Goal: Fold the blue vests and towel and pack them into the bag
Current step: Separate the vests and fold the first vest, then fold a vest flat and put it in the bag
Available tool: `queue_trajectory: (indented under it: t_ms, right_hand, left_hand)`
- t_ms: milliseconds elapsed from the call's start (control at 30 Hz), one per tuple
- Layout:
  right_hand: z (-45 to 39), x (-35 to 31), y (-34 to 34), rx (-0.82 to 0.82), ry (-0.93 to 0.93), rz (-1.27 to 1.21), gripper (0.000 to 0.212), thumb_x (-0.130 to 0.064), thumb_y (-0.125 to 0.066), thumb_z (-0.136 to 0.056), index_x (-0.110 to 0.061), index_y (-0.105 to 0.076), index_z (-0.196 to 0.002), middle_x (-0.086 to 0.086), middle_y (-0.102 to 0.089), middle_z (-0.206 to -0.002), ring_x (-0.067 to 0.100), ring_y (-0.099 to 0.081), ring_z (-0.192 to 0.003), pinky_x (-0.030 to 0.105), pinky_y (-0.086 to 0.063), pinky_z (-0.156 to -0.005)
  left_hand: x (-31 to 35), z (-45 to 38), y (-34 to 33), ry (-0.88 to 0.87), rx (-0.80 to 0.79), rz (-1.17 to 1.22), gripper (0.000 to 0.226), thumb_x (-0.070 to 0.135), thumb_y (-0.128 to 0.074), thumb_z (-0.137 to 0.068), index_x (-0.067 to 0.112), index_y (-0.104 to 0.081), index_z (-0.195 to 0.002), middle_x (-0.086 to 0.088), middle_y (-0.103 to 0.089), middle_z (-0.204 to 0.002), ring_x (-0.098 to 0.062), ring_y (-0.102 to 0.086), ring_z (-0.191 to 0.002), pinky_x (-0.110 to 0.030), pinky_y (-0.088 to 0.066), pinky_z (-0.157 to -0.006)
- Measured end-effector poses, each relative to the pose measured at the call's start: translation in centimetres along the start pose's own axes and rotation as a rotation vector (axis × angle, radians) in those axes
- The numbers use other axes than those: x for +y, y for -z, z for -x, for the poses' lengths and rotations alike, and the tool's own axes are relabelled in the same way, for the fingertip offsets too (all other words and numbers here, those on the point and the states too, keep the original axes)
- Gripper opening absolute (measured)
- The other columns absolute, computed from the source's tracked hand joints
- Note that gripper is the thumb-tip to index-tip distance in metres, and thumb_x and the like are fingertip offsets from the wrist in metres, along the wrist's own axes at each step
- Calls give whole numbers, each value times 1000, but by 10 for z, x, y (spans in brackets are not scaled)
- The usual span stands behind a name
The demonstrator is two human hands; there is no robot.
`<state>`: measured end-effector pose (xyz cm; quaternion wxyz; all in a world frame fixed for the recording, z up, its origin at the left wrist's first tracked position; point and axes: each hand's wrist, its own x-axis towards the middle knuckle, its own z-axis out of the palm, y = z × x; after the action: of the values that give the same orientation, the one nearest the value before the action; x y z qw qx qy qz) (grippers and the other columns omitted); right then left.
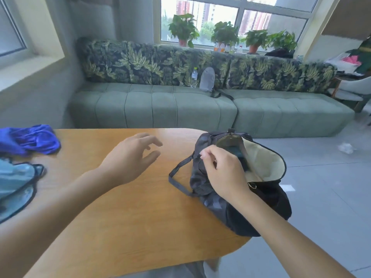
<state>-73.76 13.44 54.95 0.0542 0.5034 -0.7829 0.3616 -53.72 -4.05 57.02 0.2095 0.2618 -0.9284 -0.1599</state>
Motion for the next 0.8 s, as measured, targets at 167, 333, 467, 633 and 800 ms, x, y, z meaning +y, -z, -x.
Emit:
queue_trajectory:
  t_ms: [167, 333, 467, 633, 800]
  right_hand:
    - [26, -61, -55, -118, 46, -89, 16, -33, -50, -104, -29, -65, -111, -15, -66, -100, 5, -58, -90, 30, -48, -80]
    - [46, -119, -118, -332, 95, -164, 24, -39, -48, -104, -35, -55, -126, -22, -62, -109, -4, -56, -103, 20, -47, -83]
    - [58, -161, -165, -503, 143, -198, 28, -43, -47, -104, -39, -50, -131, -24, -59, -116, -5, -56, -106, 25, -49, -89]
    - [65, -198, -211, -666, 154, -205, 31, -46, -47, -103, -42, -47, -134, -25, -56, -122, -4, -57, -105, 30, -53, -89]
    - [61, -211, -233, -677, 143, -162, 30, -47, -47, -103, -43, -47, -133, -25, -57, -120, -4, -58, -103, 31, -54, -88]
  left_hand:
    - [-63, 89, 24, 192, 66, 34, 21, 40, -57, -99, 36, -66, -117, 18, -62, -113, 2, -57, -93, -33, -52, -83]
    - [-139, 168, 47, 350, 126, 15, 20, 36, -61, -98, 31, -68, -116, 13, -66, -110, -6, -63, -96, -37, -54, -83]
    - [-199, 210, 76, 471, 213, -109, 16, 29, -63, -99, 24, -70, -112, 7, -68, -105, -17, -62, -99, -38, -49, -80]
    - [-282, 250, 114, 515, 236, -686, 25, 11, -80, -79, 8, -70, -101, -12, -67, -104, -41, -55, -102, -50, -46, -79]
    - [-315, 267, 137, 457, 6, -884, 31, -9, -82, -57, 8, -57, -62, -7, -55, -63, -35, -53, -74, -45, -46, -62]
